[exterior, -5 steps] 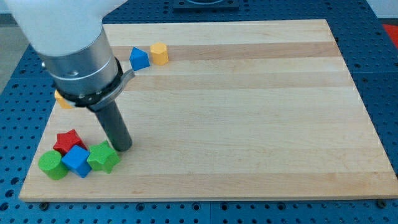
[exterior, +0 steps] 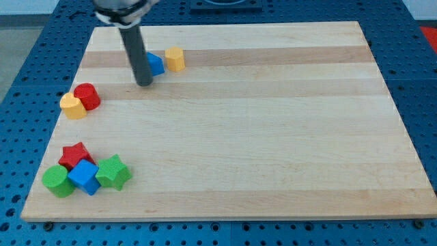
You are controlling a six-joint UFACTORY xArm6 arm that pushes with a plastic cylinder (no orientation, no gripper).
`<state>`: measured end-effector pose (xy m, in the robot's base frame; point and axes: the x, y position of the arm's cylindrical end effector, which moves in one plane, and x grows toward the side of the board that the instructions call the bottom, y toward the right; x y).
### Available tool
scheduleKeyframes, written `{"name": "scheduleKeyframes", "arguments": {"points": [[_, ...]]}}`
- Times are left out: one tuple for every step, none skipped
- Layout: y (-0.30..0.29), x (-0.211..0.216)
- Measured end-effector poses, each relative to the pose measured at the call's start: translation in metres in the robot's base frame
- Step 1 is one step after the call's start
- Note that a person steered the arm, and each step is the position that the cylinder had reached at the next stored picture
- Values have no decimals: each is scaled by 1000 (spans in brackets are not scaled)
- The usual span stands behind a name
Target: Push the yellow heart closer to the green star
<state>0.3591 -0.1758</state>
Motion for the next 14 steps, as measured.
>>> {"name": "scheduleKeyframes", "arguments": {"points": [[-50, -15], [-110, -6], [-129, 4], [-129, 33], [-121, 76], [-112, 88], [-74, 88], [-43, 89], [-23, 90], [-8, 79], [19, 84], [28, 87], [28, 98], [28, 115]]}}
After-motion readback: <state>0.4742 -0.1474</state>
